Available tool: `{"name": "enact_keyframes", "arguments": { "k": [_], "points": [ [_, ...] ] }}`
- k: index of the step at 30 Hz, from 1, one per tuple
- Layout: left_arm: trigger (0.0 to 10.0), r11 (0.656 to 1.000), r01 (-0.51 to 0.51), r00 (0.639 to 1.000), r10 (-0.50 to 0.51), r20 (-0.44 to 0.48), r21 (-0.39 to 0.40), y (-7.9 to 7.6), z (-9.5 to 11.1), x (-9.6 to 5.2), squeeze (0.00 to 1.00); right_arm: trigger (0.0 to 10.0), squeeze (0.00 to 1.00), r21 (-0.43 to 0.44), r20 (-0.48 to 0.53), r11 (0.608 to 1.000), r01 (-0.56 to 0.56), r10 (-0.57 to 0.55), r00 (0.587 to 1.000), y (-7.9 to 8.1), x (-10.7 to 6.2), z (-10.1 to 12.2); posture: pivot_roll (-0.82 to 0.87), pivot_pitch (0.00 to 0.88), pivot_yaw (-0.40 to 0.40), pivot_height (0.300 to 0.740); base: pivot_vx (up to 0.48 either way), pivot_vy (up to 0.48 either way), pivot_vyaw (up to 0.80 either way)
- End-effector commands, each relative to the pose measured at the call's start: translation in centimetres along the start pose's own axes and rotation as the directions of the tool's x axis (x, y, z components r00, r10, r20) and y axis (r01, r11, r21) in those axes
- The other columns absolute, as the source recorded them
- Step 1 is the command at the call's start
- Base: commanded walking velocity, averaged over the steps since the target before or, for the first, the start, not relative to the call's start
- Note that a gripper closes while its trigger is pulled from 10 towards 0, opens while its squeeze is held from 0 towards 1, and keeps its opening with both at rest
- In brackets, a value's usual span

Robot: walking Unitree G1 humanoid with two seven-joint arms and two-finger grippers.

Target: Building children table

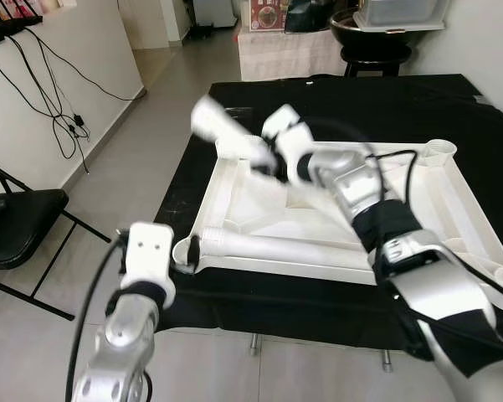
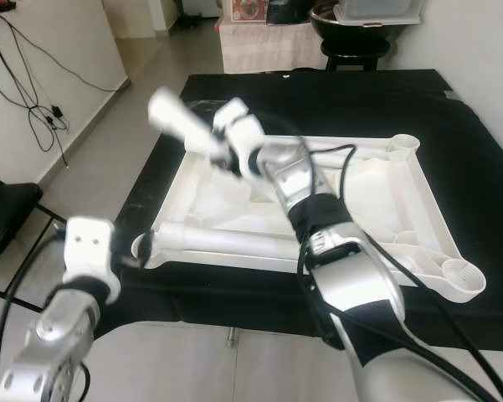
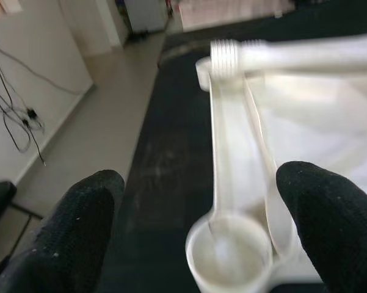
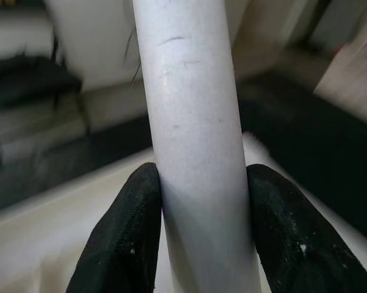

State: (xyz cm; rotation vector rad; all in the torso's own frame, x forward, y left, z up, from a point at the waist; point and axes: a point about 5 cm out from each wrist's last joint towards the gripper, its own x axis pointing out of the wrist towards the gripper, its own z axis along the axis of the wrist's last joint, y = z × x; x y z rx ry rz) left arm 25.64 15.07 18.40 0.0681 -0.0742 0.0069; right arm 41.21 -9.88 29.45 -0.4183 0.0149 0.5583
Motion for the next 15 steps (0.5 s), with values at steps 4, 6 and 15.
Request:
{"name": "enact_keyframes", "arguments": {
  "k": [4,6,15],
  "points": [
    [10.0,0.999,0.028,0.999,-0.026,0.036,-0.045,0.5,1.6,0.9,0.00,6.9,0.00,-0.099,0.182,0.986,0.134,-0.114,0.977,-2.1,-1.4,2.8,-0.03,0.065,0.062,0.740,0.000,0.000,0.00],
    [10.0,0.997,0.057,0.997,-0.054,0.063,-0.052,0.3,2.4,1.1,0.00,8.1,0.00,-0.223,0.224,0.955,0.195,-0.145,0.964,-2.4,-1.8,3.4,-0.03,0.063,0.064,0.740,0.000,0.000,0.00],
    [10.0,0.978,0.178,0.974,-0.159,0.159,-0.112,-0.5,5.7,1.9,0.00,10.0,0.00,-0.794,0.400,0.483,0.369,-0.042,0.915,-0.4,-2.6,3.2,-0.03,0.057,0.066,0.740,0.000,0.000,0.00]
  ]
}}
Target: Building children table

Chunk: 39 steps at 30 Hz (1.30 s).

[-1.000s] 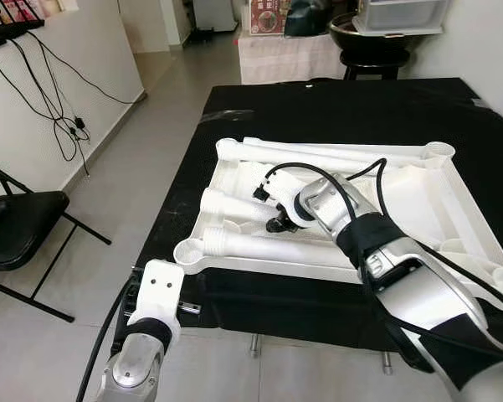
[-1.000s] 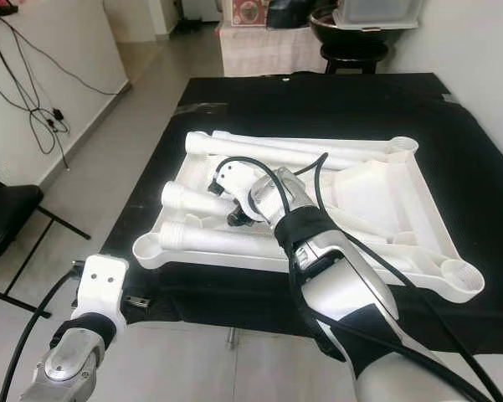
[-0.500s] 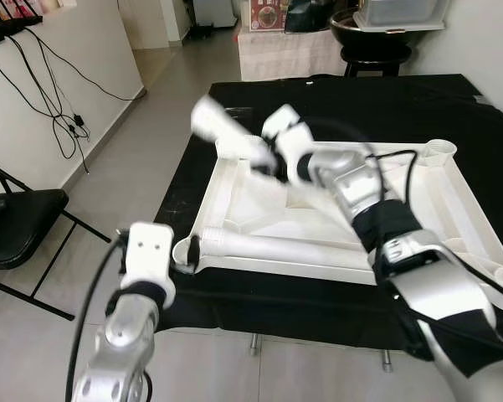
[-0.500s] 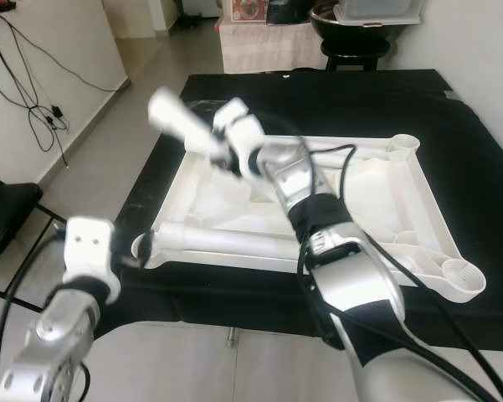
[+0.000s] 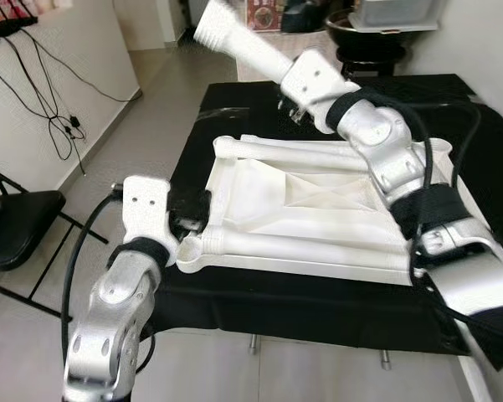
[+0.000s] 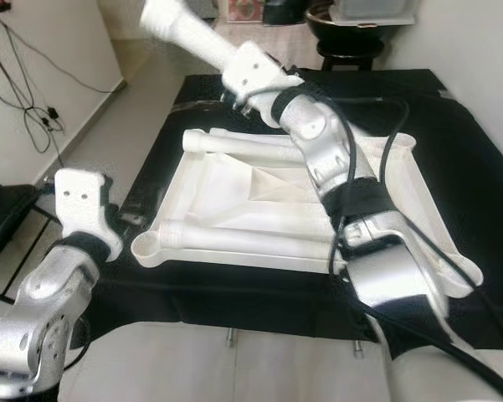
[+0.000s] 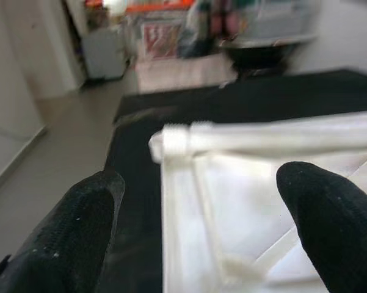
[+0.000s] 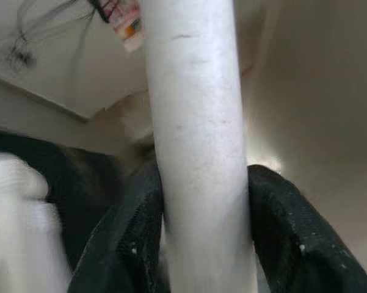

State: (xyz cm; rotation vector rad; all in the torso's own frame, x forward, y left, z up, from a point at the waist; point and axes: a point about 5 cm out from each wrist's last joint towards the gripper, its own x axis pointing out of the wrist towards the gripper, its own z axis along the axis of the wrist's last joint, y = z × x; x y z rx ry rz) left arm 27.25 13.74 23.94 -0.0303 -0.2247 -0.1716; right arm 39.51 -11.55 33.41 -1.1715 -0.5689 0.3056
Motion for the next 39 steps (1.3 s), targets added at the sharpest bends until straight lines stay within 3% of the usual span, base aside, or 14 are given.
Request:
{"name": "enact_keyframes", "arguments": {
  "k": [1,3,5,7,10,12,15,16,18,23,26,29,34,39],
  "points": [
    [10.0,1.000,-0.001,1.000,0.000,-0.004,-0.021,0.4,0.2,-0.1,0.00,10.0,0.00,-0.146,0.100,0.989,-0.005,0.020,0.995,0.9,0.0,1.2,-0.03,0.057,0.066,0.740,0.000,0.000,0.00],
    [10.0,0.998,0.022,1.000,-0.022,0.005,-0.051,0.2,0.8,0.0,0.00,10.0,0.00,-0.369,0.123,0.928,-0.050,0.102,0.987,2.7,-0.7,0.4,-0.03,0.056,0.062,0.740,0.000,0.000,0.00],
    [10.0,0.998,0.022,1.000,-0.022,0.005,-0.051,0.2,0.8,0.0,0.00,10.0,0.00,-0.369,0.123,0.928,-0.050,0.102,0.987,2.7,-0.7,0.4,-0.03,0.056,0.062,0.740,0.000,0.000,0.00],
    [10.0,0.994,0.053,0.999,-0.051,0.016,-0.100,-0.1,1.4,0.0,0.00,10.0,0.00,-0.549,0.119,0.832,-0.079,0.171,0.978,4.1,-1.4,-0.8,-0.03,0.056,0.062,0.740,0.000,0.000,0.00],
    [10.0,0.990,0.068,0.998,-0.066,0.019,-0.122,-0.3,1.6,0.1,0.00,10.0,0.00,-0.609,0.120,0.789,-0.081,0.193,0.974,4.5,-1.6,-1.2,-0.03,0.056,0.062,0.740,0.000,0.000,0.00],
    [10.0,0.976,0.109,0.994,-0.103,0.038,-0.188,-0.8,2.7,0.2,0.00,10.0,0.00,-0.732,0.140,0.679,-0.053,0.226,0.964,5.2,-2.1,-2.2,-0.03,0.060,0.060,0.740,0.000,0.000,0.00],
    [10.0,0.976,0.109,0.994,-0.103,0.038,-0.188,-0.8,2.7,0.2,0.00,10.0,0.00,-0.732,0.140,0.679,-0.053,0.226,0.964,5.2,-2.1,-2.2,-0.03,0.060,0.060,0.740,0.000,0.000,0.00],
    [10.0,0.967,0.139,0.990,-0.132,0.046,-0.213,-1.2,3.5,0.4,0.00,10.0,0.00,-0.789,0.154,0.613,-0.034,0.251,0.956,5.6,-2.3,-2.9,-0.03,0.058,0.059,0.740,0.000,0.000,0.00],
    [10.0,0.970,0.163,0.987,-0.158,0.040,-0.178,-1.5,4.1,0.6,0.00,10.0,0.00,-0.811,0.157,0.584,-0.027,0.262,0.952,5.7,-2.4,-3.1,-0.03,0.055,0.061,0.740,0.000,0.000,0.00],
    [10.0,0.984,0.176,0.984,-0.176,-0.008,-0.009,-1.5,4.9,1.1,0.00,10.0,0.00,-0.836,0.204,0.548,0.031,0.258,0.944,5.8,-2.1,-2.8,-0.03,0.053,0.063,0.740,0.000,0.000,0.00],
    [10.0,0.976,0.097,0.992,-0.080,-0.094,0.196,0.0,4.3,2.0,0.00,10.0,0.00,-0.832,0.241,0.551,0.065,0.254,0.937,6.1,-1.7,-2.3,-0.03,0.052,0.065,0.740,0.000,0.000,0.00],
    [10.0,0.951,0.042,0.993,-0.006,-0.118,0.305,1.2,3.8,2.8,0.00,10.0,0.00,-0.825,0.263,0.558,0.084,0.250,0.932,6.3,-1.6,-2.0,-0.02,0.045,0.067,0.740,0.000,0.000,0.00],
    [10.0,0.913,0.026,0.979,0.060,-0.196,0.407,2.0,2.9,4.3,0.00,10.0,0.00,-0.827,0.294,0.549,0.122,0.238,0.926,6.2,-1.4,-1.9,-0.03,0.044,0.069,0.740,0.000,0.000,0.00],
    [10.0,0.902,0.025,0.978,0.067,-0.197,0.432,1.9,2.9,5.1,0.00,10.0,0.00,-0.824,0.313,0.550,0.139,0.236,0.920,6.0,-1.3,-1.6,-0.03,0.049,0.074,0.740,0.000,0.000,0.00]
  ]
}}
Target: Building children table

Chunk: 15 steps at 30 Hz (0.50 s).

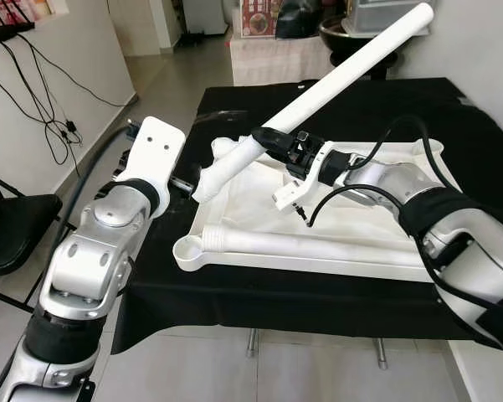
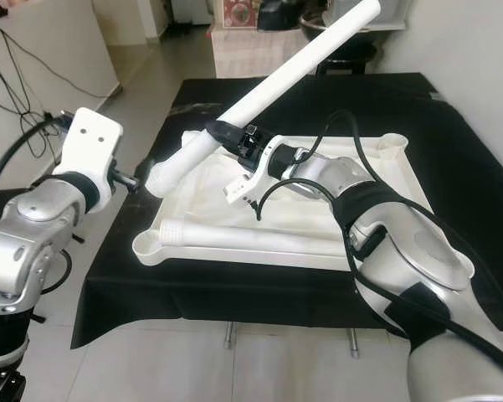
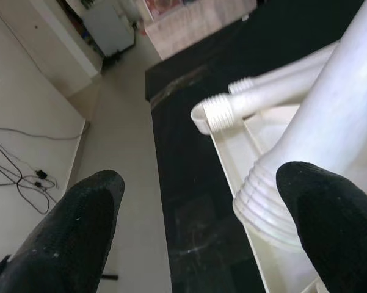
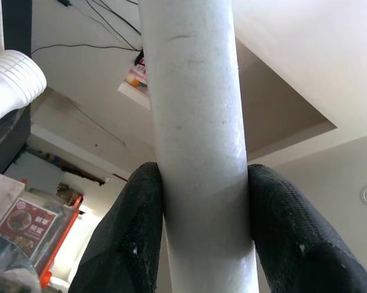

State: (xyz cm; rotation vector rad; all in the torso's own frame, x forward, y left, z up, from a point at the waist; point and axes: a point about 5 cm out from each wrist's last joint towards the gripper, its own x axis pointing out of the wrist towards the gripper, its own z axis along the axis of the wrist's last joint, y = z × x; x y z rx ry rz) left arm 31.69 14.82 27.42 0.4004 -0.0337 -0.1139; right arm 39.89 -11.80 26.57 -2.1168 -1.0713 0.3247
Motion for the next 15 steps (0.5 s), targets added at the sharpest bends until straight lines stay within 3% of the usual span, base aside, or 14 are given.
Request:
{"name": "enact_keyframes", "arguments": {
  "k": [1,7,10,15],
  "points": [
    [10.0,0.999,-0.015,1.000,0.015,0.012,0.033,0.2,0.5,0.5,0.00,10.0,0.00,-0.008,0.024,0.999,0.039,-0.039,0.999,-0.8,0.5,-0.1,-0.03,0.051,0.075,0.740,0.000,0.000,0.00],
    [10.0,0.998,0.048,0.998,-0.049,0.025,0.030,-1.2,1.5,1.9,0.00,10.0,0.00,0.008,0.049,0.998,0.061,-0.062,0.997,-0.8,0.7,0.6,-0.03,0.052,0.075,0.740,0.000,0.000,0.00],
    [10.0,0.991,0.131,0.989,-0.132,0.063,0.027,-2.8,3.1,3.0,0.00,10.0,0.00,0.020,0.075,0.997,0.078,-0.079,0.994,-1.0,1.2,1.2,-0.03,0.054,0.077,0.740,0.000,0.000,0.00],
    [10.0,0.978,0.210,0.974,-0.210,0.084,0.006,-3.9,3.8,3.2,0.00,10.0,0.00,0.022,0.083,0.996,0.082,-0.084,0.993,-1.0,1.3,1.3,-0.03,0.056,0.083,0.740,0.000,0.000,0.00]
  ]
}}
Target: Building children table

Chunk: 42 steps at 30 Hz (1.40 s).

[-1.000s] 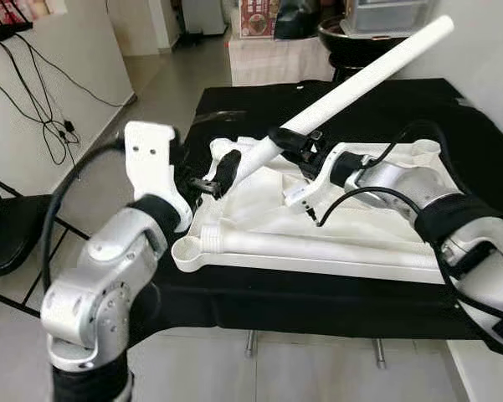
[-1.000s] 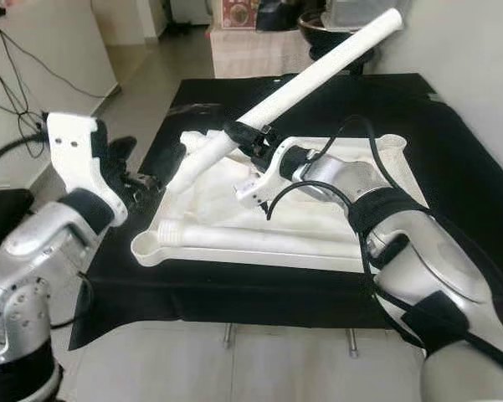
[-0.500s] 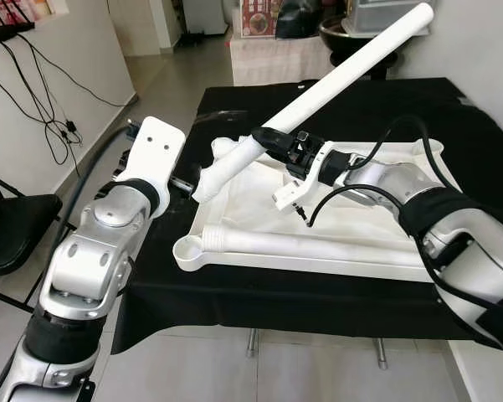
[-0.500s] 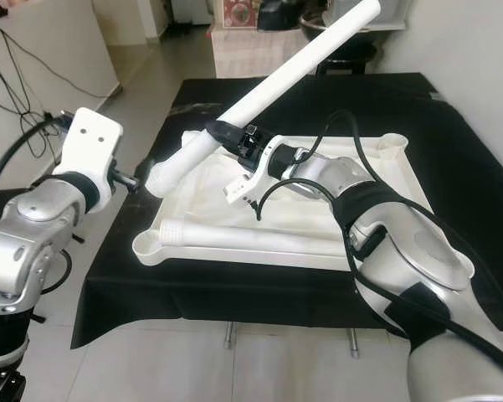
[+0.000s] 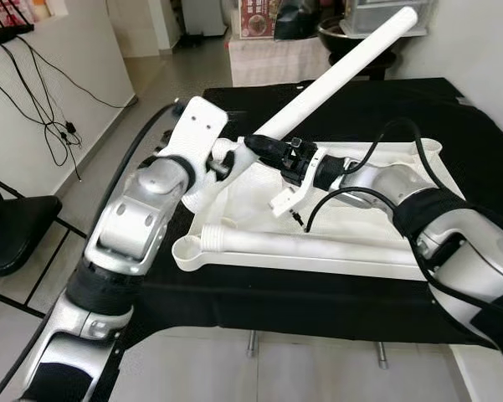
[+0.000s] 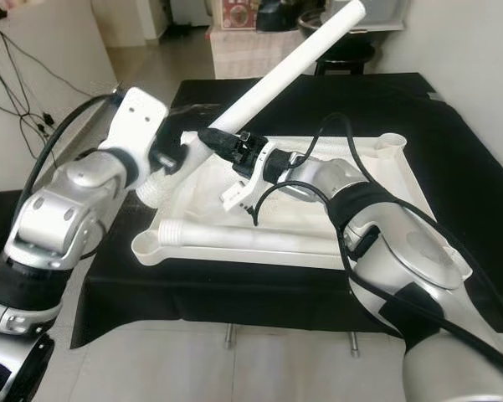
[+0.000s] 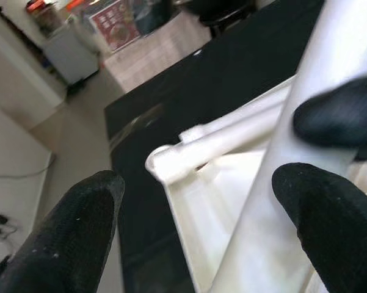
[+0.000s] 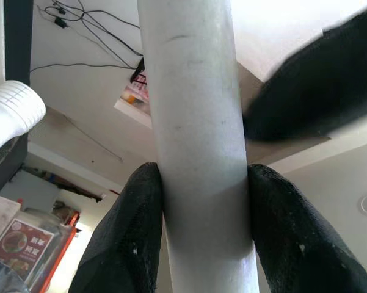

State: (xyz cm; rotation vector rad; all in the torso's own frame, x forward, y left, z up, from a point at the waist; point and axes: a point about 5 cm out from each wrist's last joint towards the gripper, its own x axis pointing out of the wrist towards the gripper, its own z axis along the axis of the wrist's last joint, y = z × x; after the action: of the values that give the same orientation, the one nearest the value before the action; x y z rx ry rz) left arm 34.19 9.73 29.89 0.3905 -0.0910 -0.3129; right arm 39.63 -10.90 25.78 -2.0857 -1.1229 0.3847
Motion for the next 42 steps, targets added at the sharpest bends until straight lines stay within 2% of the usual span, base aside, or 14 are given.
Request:
{"name": "enact_keyframes", "arguments": {
  "k": [1,6,13,23,33,34,42],
  "points": [
    [10.0,0.995,0.095,0.996,-0.095,0.002,-0.022,-1.3,0.3,0.3,0.00,10.0,0.00,0.001,0.028,0.998,0.055,-0.056,0.998,-1.0,0.9,0.2,-0.03,0.059,0.082,0.740,0.000,0.000,0.00],
    [10.0,0.993,0.119,0.993,-0.119,-0.001,-0.026,-1.7,0.4,0.2,0.00,10.0,0.00,0.005,0.026,0.999,0.054,-0.054,0.998,-1.0,0.8,0.2,-0.03,0.060,0.082,0.740,0.000,0.000,0.00],
    [10.0,0.992,0.118,0.990,-0.121,-0.077,-0.044,-1.9,-1.0,0.2,0.00,10.0,0.00,0.006,0.024,0.999,0.050,-0.050,0.998,-1.0,0.8,0.1,-0.03,0.064,0.080,0.740,0.000,0.000,0.00],
    [10.0,0.996,0.079,0.982,-0.087,-0.166,-0.051,-1.1,-3.1,0.6,0.00,10.0,0.00,0.018,0.022,0.997,0.069,-0.069,0.997,-1.4,1.0,-0.1,-0.03,0.066,0.075,0.740,0.000,0.000,0.00],
    [10.0,0.996,0.057,0.979,-0.068,-0.194,-0.065,-0.7,-4.0,1.7,0.00,10.0,0.00,0.029,0.031,0.996,0.088,-0.089,0.996,-1.9,1.2,-0.2,-0.05,0.070,0.082,0.740,0.000,0.000,0.00],
    [0.0,0.996,0.056,0.978,-0.069,-0.199,-0.070,-0.7,-4.2,1.9,0.00,10.0,0.00,0.030,0.031,0.995,0.090,-0.091,0.995,-2.0,1.1,-0.3,-0.05,0.071,0.085,0.740,0.000,0.000,0.00],
    [0.0,0.993,0.063,0.975,-0.083,-0.208,-0.101,-1.0,-4.6,2.5,0.00,10.0,0.00,0.037,0.031,0.995,0.092,-0.093,0.995,-2.0,1.0,-0.4,-0.06,0.069,0.092,0.740,0.000,0.000,0.00]
  ]
}}
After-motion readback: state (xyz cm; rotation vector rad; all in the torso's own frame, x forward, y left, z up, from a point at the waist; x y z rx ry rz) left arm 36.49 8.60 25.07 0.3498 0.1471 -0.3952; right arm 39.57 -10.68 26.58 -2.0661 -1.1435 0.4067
